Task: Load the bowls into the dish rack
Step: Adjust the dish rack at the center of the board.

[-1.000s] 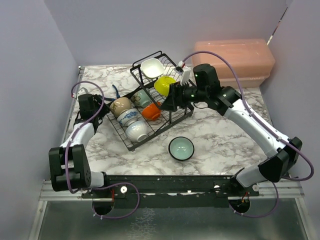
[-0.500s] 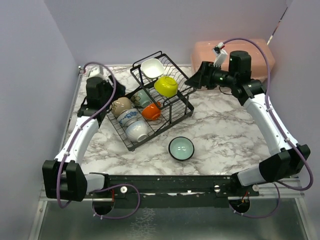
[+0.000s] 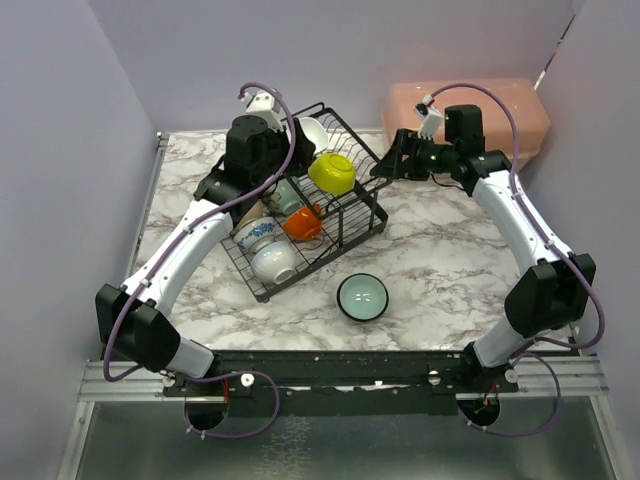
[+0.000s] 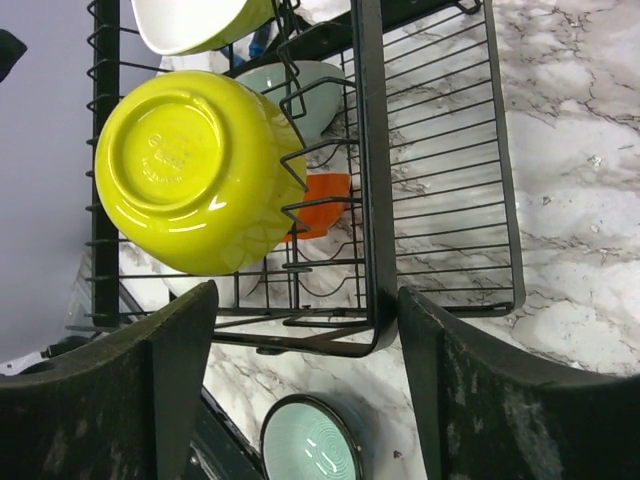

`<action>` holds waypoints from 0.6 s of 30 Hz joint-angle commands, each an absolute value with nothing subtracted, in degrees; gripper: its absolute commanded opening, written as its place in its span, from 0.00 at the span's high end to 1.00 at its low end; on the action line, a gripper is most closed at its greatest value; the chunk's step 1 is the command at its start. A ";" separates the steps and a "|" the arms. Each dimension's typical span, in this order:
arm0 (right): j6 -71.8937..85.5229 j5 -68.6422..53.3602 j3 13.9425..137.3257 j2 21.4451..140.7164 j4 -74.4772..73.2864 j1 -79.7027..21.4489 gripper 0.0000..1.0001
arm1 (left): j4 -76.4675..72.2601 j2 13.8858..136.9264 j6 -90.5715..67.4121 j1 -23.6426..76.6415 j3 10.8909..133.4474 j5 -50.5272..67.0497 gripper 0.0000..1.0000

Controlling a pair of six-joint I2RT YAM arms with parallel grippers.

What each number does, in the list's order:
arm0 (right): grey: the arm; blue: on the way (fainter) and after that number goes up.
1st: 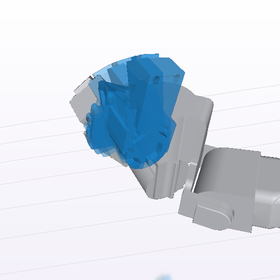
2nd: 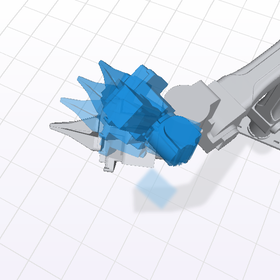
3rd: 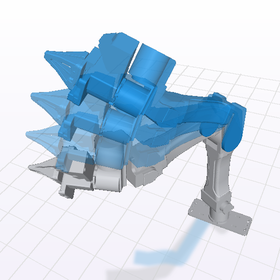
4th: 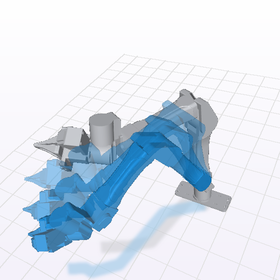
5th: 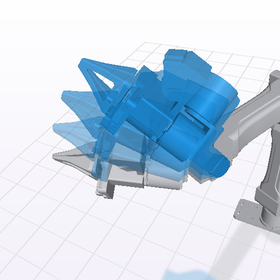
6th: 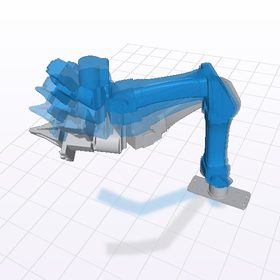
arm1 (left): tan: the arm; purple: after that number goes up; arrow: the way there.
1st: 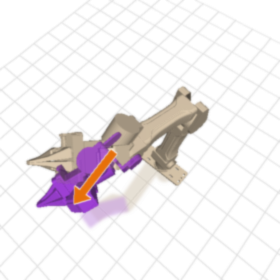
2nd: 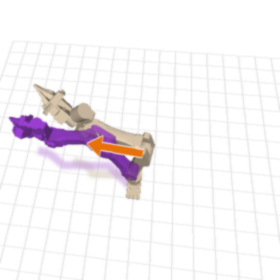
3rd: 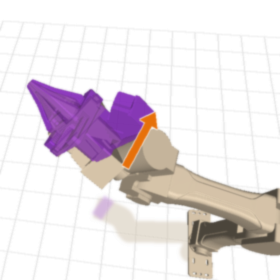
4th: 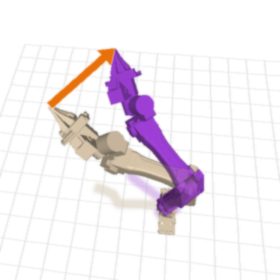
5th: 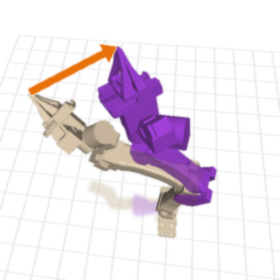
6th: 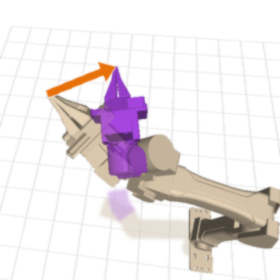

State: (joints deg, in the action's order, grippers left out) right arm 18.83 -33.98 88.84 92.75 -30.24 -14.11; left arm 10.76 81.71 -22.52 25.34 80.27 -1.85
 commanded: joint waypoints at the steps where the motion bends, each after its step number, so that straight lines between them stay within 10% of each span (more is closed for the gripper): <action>1: 17.56 -43.94 85.61 89.45 -33.20 -14.16 0.32 | 14.83 83.28 -20.69 27.87 83.49 -3.44 0.33; 11: 16.12 -52.55 78.02 79.45 -35.82 -18.17 0.46 | 15.63 78.10 -21.18 28.06 79.04 -8.58 0.30; 18: 14.04 -38.20 84.75 77.37 -40.66 -18.19 0.28 | 16.21 72.88 -22.75 28.12 75.92 -10.09 0.29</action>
